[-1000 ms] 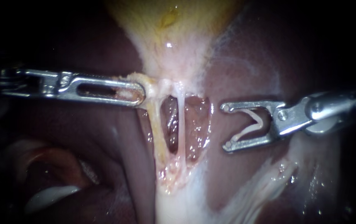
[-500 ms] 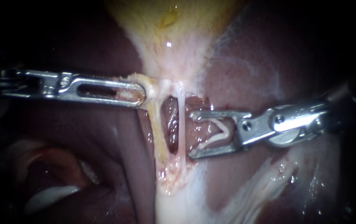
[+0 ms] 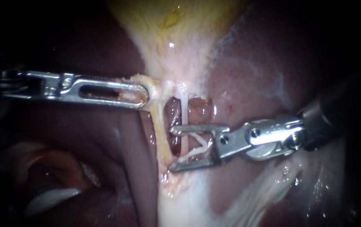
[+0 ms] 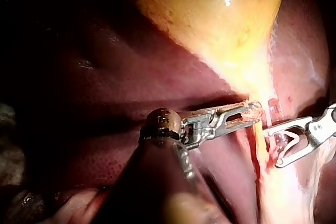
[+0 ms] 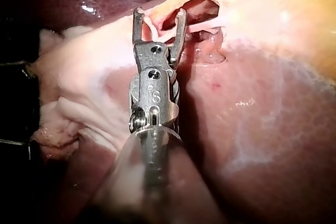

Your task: Clipping first clip left tube

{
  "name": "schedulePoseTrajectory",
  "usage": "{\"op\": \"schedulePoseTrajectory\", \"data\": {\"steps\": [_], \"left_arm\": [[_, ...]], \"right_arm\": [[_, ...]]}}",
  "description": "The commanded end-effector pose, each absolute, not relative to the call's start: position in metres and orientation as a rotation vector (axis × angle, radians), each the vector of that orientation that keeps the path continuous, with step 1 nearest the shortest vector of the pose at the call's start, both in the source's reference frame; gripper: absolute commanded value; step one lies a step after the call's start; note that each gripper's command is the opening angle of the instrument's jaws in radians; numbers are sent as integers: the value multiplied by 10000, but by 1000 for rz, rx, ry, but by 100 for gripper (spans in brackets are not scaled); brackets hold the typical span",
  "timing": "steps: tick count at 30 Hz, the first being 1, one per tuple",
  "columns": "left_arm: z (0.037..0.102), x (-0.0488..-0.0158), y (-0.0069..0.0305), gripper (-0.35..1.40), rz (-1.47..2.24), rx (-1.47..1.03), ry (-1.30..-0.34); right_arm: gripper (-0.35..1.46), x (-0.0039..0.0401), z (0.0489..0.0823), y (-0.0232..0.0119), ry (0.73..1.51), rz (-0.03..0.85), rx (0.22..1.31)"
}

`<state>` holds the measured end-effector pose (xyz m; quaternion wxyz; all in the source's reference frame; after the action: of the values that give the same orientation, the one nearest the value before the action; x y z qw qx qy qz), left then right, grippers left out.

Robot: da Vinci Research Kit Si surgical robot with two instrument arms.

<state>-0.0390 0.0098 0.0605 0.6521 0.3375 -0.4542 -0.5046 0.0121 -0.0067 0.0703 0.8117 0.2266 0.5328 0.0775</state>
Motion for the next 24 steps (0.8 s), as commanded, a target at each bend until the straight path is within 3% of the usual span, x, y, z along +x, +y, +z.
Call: {"op": "schedulePoseTrajectory", "data": {"steps": [1, 8, 24], "left_arm": [[605, -390, 98, -35, -1146, 766, -1031], [605, -391, 99, -35, -1147, 766, -1031], [604, -394, 100, -35, -1148, 766, -1030]], "right_arm": [[50, 124, 706, -69, 1137, 171, 496], [49, 142, 715, -77, 1130, 203, 590], [47, 168, 721, -77, 1225, 253, 793]]}}
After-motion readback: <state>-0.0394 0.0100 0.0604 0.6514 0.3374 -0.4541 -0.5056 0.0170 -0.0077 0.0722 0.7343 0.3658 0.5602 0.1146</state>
